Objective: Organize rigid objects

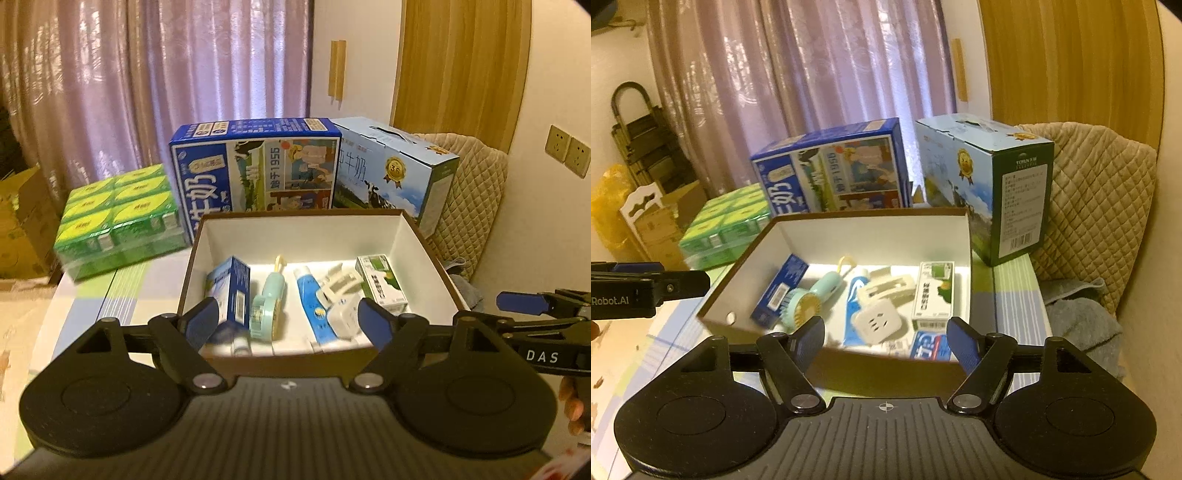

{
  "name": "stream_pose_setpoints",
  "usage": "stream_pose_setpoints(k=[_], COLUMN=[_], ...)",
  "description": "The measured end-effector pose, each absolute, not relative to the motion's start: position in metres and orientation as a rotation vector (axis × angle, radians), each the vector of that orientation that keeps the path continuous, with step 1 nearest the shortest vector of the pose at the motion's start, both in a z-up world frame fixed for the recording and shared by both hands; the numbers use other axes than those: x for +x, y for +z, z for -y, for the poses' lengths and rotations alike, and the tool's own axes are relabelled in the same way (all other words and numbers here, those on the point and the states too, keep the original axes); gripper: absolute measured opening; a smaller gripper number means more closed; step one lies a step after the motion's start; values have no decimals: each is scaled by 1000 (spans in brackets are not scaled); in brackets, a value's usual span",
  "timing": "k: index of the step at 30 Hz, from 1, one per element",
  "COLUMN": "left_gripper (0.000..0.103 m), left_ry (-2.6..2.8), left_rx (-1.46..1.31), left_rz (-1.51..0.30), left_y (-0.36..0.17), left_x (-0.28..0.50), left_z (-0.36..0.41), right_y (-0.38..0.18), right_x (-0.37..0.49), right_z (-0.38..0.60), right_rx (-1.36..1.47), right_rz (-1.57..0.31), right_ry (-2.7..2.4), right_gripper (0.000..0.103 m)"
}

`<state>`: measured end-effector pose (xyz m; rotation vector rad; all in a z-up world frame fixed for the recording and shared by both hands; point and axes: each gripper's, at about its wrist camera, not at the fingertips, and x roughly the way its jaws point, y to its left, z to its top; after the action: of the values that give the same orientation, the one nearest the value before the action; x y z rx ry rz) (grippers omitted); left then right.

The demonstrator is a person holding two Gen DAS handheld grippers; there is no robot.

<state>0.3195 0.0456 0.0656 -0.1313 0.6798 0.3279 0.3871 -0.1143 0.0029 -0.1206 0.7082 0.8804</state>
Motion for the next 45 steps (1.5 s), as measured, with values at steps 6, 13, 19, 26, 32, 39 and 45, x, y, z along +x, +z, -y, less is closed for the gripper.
stream_pose_setpoints(k=[6,13,19,26,32,39,45], left_gripper=[80,80,80,80,80,79,79], left_ry=[375,416,418,374,323,280,256], left_rx=[-147,-178,-193,-209,-202,-201,-201], left_rz=[-682,-693,-703,-744,-772,-786,-803], left_y=[68,67,66,61,58,53,46], left_x=[279,234,201,169,143,114,89], left_z=[-23,-6,4,8,4,-5,-10], right_y=[7,7,6,9,9,7,4], right_x=[359,324,296,261,225,190,159], right_z=[136,156,170,180,184,184,182], right_rx=[-134,-165,-169,-153,-145,-123,-116], right_rz=[-718,-725,-742,-763,-789,-816,-839], right_ry=[904,934,934,899,854,813,800], right_gripper=[70,70,70,70,70,70,70])
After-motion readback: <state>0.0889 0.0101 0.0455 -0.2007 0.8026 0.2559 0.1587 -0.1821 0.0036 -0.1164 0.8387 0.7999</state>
